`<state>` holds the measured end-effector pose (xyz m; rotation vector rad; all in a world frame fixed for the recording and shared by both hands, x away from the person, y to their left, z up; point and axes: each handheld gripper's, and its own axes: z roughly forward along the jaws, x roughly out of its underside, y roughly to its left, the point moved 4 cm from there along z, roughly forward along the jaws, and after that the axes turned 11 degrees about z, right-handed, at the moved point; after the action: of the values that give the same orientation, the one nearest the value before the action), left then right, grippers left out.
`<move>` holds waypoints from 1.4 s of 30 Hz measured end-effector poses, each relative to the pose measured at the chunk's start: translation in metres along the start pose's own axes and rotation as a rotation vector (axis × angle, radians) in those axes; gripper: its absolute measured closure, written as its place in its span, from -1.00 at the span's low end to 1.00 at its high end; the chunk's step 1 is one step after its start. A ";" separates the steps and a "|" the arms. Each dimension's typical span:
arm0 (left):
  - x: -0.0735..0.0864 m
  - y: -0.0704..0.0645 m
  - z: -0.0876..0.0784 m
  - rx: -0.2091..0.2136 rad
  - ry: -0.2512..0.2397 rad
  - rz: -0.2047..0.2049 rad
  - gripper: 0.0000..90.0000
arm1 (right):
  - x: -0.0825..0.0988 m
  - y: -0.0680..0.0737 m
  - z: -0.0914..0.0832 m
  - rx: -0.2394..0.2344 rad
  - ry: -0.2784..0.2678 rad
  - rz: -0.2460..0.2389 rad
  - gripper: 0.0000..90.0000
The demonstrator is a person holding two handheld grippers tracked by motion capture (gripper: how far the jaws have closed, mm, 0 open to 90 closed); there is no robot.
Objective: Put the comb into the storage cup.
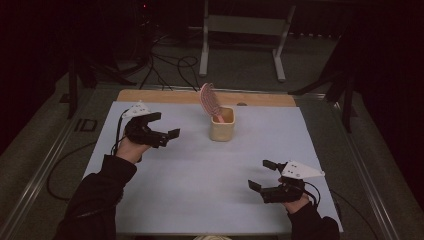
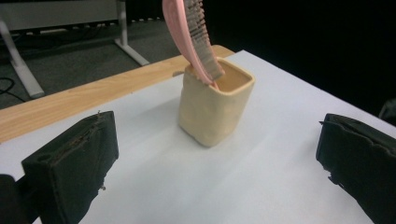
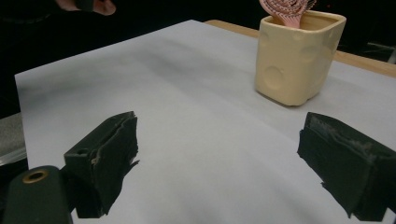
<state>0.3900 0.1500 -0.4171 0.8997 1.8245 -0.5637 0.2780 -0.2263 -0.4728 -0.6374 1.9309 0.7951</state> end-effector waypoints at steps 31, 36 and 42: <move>0.069 -0.036 -0.050 0.029 -0.010 -0.006 -1.00 | 0.000 0.001 0.001 0.001 0.004 -0.009 -0.76; 0.079 -0.042 -0.056 0.033 -0.005 -0.001 -1.00 | 0.000 0.001 0.001 0.002 0.004 -0.009 -0.76; 0.095 -0.046 -0.060 0.025 0.010 -0.002 -1.00 | 0.000 0.001 0.002 0.003 0.005 -0.010 -0.76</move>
<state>0.2973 0.1959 -0.4800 0.9196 1.8311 -0.5855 0.2782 -0.2247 -0.4734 -0.6469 1.9320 0.7852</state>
